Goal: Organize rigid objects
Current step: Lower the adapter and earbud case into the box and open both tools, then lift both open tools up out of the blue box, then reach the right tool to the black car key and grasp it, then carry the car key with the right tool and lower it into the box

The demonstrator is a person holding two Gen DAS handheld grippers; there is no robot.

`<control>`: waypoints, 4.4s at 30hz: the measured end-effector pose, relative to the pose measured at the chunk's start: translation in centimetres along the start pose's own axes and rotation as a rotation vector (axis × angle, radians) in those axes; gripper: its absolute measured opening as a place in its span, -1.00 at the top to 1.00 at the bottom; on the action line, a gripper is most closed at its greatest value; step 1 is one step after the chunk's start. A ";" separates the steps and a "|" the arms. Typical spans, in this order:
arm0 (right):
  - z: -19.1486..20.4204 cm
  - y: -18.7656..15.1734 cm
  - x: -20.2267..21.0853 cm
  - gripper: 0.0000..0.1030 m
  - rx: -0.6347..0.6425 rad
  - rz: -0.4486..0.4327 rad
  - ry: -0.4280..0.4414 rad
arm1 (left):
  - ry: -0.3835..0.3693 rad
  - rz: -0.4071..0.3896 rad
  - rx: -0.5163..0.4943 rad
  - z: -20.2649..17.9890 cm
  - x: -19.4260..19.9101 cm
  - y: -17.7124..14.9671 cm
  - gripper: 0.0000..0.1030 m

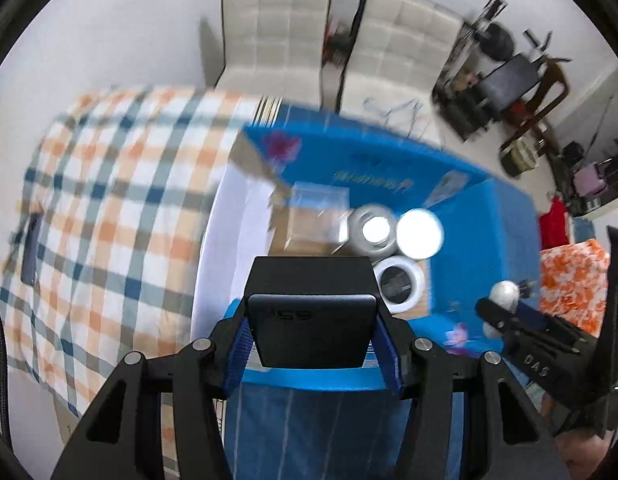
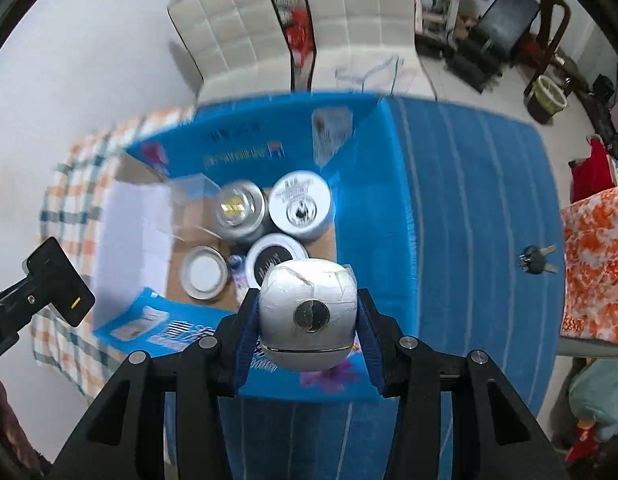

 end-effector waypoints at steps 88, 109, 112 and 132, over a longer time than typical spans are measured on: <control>-35.2 -2.1 -11.7 -0.18 -0.879 0.207 -0.222 | 0.070 0.069 -0.383 -32.5 -13.9 6.5 -1.00; -26.0 -2.3 1.0 0.29 -0.444 -0.066 -0.147 | -0.053 0.040 -0.284 -23.9 -5.5 1.8 -1.00; -22.5 -2.4 4.5 0.29 -0.372 -0.117 -0.126 | -0.055 0.005 -0.261 -21.3 -2.5 1.1 -1.00; 2.9 -3.8 20.5 0.29 -0.008 -0.365 -0.005 | 0.028 -0.284 -0.171 -6.5 14.5 -0.2 -1.00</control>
Point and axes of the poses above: each gripper's, at about its wrist camera, not at the fingertips, and x roughly against the way its jaws point, z to its left, y to its top, the point moved 9 cm from there along -x, roughly the way its jaws point, and after that the axes turned 1 degree about x, right-handed, at the moved point
